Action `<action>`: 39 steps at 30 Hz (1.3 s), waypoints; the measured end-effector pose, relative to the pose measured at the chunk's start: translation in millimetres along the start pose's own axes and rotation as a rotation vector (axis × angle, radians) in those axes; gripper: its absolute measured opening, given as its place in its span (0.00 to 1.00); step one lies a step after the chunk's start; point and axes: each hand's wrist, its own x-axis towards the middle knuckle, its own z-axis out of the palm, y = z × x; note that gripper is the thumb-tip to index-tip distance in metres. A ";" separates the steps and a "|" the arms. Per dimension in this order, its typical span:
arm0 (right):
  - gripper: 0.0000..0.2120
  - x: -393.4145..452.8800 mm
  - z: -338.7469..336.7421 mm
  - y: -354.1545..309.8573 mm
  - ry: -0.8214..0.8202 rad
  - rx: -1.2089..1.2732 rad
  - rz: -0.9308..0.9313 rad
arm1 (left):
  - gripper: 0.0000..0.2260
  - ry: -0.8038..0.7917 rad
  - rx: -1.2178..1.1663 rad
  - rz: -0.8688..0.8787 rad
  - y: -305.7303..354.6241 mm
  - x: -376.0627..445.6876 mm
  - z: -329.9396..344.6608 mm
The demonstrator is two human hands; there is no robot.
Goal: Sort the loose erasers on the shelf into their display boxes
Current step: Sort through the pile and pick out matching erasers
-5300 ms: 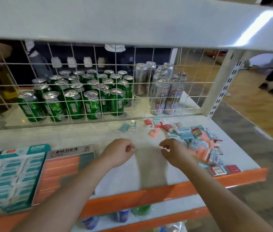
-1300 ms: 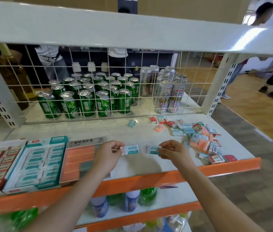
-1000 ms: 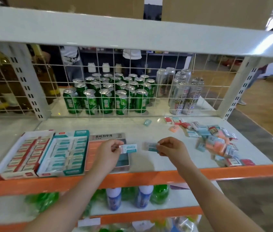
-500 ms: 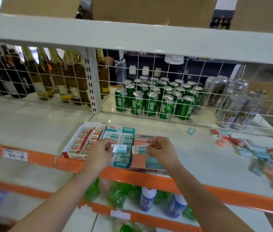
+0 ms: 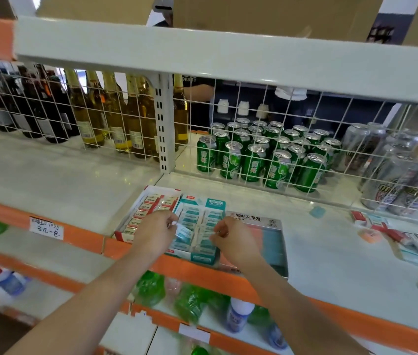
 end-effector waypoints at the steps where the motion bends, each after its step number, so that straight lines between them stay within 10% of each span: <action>1: 0.08 0.6 0.0 -0.6 0.000 -0.063 -0.022 | 0.13 -0.006 0.021 0.008 -0.6 1.0 -0.1; 17: 0.20 24.3 -1.3 -12.1 -0.231 -0.545 -0.298 | 0.18 -0.429 0.447 0.275 -4.9 28.7 -7.9; 39: 0.13 34.6 -18.0 1.2 -0.161 -0.500 -0.357 | 0.16 -0.396 0.433 0.329 6.3 27.8 -3.7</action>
